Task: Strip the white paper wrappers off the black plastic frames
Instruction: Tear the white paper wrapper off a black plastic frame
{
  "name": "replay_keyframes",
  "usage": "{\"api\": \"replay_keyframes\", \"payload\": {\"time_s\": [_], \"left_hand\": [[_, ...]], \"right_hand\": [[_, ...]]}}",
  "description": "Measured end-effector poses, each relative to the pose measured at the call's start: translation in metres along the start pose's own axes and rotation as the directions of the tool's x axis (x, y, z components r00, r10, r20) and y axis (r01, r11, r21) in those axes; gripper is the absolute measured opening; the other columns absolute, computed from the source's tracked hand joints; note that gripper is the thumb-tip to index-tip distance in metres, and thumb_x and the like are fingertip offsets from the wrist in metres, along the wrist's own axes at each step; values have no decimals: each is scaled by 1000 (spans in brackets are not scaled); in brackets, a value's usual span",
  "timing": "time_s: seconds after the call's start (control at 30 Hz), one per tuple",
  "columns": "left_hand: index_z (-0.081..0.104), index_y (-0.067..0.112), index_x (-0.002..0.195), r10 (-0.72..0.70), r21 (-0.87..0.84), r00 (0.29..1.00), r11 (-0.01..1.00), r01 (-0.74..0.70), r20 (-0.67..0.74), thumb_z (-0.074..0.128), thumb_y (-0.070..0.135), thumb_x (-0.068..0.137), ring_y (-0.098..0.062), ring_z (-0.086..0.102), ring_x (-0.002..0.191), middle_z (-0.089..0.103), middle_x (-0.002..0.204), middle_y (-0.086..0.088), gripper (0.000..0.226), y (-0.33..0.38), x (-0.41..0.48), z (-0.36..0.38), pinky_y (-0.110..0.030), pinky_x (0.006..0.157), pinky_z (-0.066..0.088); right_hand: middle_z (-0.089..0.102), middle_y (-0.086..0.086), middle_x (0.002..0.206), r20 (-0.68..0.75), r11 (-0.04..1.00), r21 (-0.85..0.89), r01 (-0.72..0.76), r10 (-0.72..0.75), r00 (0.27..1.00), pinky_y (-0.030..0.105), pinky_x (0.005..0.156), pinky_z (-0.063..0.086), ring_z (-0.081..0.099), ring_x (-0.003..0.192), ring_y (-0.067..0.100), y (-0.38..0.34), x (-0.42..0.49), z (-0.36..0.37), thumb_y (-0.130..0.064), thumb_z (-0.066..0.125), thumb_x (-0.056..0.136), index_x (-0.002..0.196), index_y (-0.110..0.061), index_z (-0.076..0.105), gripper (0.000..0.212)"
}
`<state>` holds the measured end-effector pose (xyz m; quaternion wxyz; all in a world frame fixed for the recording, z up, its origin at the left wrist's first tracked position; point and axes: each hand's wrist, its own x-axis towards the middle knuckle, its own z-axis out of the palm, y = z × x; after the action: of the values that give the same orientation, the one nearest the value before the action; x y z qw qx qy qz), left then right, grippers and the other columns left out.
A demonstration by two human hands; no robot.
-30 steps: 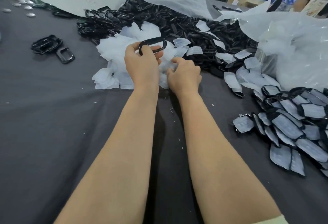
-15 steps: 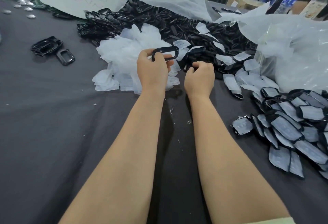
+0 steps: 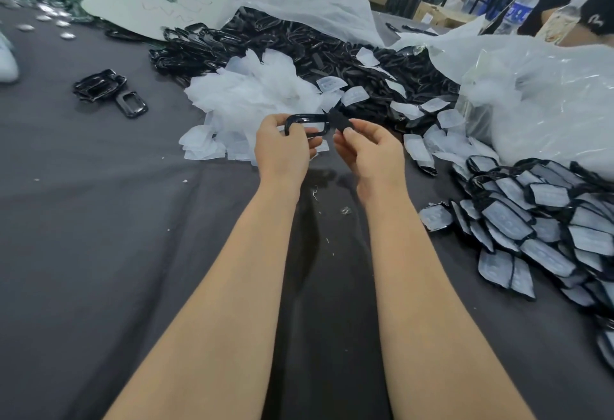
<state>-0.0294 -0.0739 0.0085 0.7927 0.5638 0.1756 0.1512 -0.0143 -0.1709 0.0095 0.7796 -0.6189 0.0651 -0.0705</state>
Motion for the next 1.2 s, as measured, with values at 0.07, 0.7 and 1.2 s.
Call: {"api": "replay_keyframes", "payload": {"time_s": [0.07, 0.7, 1.2], "left_hand": [[48, 12, 104, 5, 0, 1000, 1000, -5, 12, 38, 3, 96, -8, 66, 60, 68, 81, -1, 16, -3, -2, -1, -18, 58, 53], [48, 27, 89, 199, 155, 975, 965, -212, 93, 55, 7, 93, -22, 70, 85, 69, 89, -6, 22, -17, 2, -1, -39, 86, 55], [57, 6, 106, 168, 195, 973, 961, -197, 158, 53, 12, 96, -23, 71, 82, 69, 95, -14, 13, -15, -1, 1, -29, 76, 58]], "right_hand": [[64, 5, 80, -6, 999, -19, 26, -26, 1000, 19, 67, 55, 64, 68, 10, 3, -5, 0, 2, 55, 92, 85, -14, 59, 18], [66, -1, 84, 9, 904, -343, 254, -267, 964, 43, 87, 54, 67, 85, 22, 9, -10, 4, -3, 57, 88, 89, -20, 60, 17], [63, 7, 86, 44, 998, -61, -27, 30, 999, 16, 60, 48, 60, 65, 8, 9, -2, -2, -9, 59, 93, 106, -2, 58, 15]]}}
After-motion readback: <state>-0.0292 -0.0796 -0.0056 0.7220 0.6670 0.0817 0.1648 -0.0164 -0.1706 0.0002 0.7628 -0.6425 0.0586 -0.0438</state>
